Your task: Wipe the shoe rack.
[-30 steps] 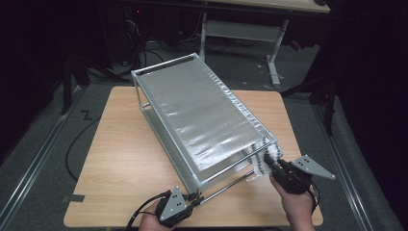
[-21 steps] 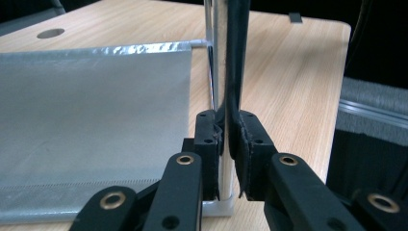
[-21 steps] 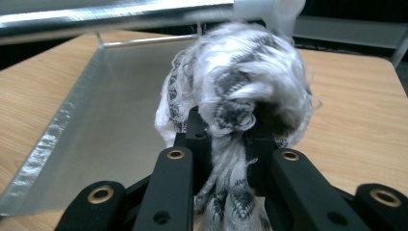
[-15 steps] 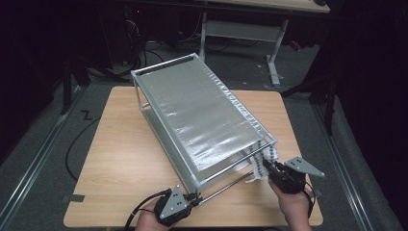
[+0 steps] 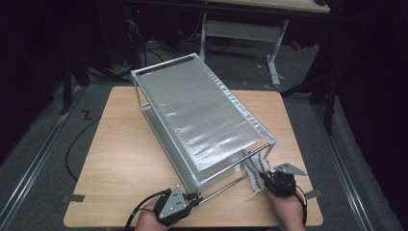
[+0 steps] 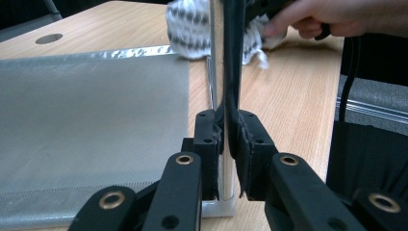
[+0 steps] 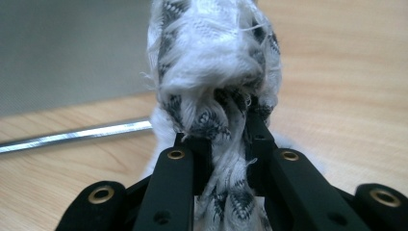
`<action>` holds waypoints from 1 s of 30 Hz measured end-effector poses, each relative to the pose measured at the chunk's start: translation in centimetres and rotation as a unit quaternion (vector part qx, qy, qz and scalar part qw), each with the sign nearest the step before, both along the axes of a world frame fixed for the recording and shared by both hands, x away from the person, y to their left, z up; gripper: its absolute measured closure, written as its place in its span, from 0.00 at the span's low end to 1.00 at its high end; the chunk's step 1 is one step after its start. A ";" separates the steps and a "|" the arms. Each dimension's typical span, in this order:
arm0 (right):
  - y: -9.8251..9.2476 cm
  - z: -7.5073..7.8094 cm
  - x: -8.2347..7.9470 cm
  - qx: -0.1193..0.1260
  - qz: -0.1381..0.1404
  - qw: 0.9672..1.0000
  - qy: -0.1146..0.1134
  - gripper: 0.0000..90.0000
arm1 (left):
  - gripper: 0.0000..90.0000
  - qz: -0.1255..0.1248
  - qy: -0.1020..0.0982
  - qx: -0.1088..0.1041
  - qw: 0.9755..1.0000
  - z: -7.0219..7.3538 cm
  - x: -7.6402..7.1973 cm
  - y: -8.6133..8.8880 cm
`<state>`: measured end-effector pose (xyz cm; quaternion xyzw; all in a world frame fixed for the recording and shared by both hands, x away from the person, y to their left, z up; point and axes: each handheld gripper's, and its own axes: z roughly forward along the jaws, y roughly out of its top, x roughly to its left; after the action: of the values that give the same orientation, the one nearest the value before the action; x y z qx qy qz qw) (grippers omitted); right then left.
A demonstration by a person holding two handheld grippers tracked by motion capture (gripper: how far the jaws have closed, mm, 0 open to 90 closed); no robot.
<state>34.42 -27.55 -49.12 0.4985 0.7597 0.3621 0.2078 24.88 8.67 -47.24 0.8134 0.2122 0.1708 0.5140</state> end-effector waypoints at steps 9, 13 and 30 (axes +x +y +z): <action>-0.2 0.6 -0.1 0.022 -0.007 0.999 -0.021 0.86 | 0.89 0.000 -0.001 0.006 1.000 0.0 0.2 0.1; -0.2 1.9 -0.5 0.031 -0.010 0.998 -0.048 0.86 | 0.89 0.000 -0.002 0.007 1.000 0.1 0.2 0.1; -0.6 7.9 -2.5 0.078 -0.017 0.984 -0.157 0.86 | 0.89 0.000 -0.006 0.009 1.000 0.1 0.2 -0.1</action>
<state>31.88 -28.11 -41.20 0.4627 0.6788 0.4903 0.2909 25.09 8.61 -47.19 0.8174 0.2073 0.1771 0.5075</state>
